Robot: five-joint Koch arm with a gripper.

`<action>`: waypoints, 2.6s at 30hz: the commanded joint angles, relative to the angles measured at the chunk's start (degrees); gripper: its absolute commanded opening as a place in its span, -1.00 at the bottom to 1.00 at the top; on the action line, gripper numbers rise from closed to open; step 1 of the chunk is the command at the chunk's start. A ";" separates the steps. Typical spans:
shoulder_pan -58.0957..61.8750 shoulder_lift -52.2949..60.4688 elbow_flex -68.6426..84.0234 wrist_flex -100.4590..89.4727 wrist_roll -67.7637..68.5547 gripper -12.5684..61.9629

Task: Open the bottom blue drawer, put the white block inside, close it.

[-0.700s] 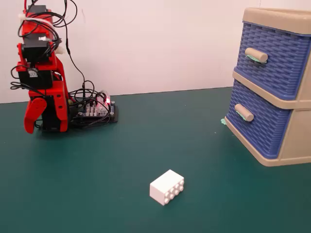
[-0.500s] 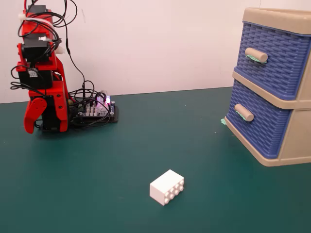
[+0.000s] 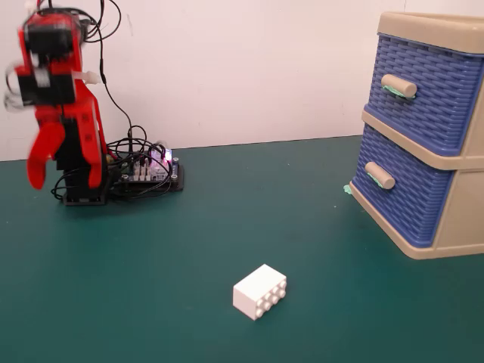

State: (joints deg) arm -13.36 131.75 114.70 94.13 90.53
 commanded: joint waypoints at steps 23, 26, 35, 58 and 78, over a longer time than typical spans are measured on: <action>-66.01 -50.36 9.93 -134.91 79.10 0.25; -67.24 -60.21 6.42 -145.55 79.19 0.24; -67.94 -73.56 -12.74 -147.04 79.10 0.22; -71.63 -79.10 -40.17 -107.05 78.66 -0.88; -71.28 -42.01 7.56 -106.61 79.63 -0.88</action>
State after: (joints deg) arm -82.88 82.27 117.86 -12.57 168.66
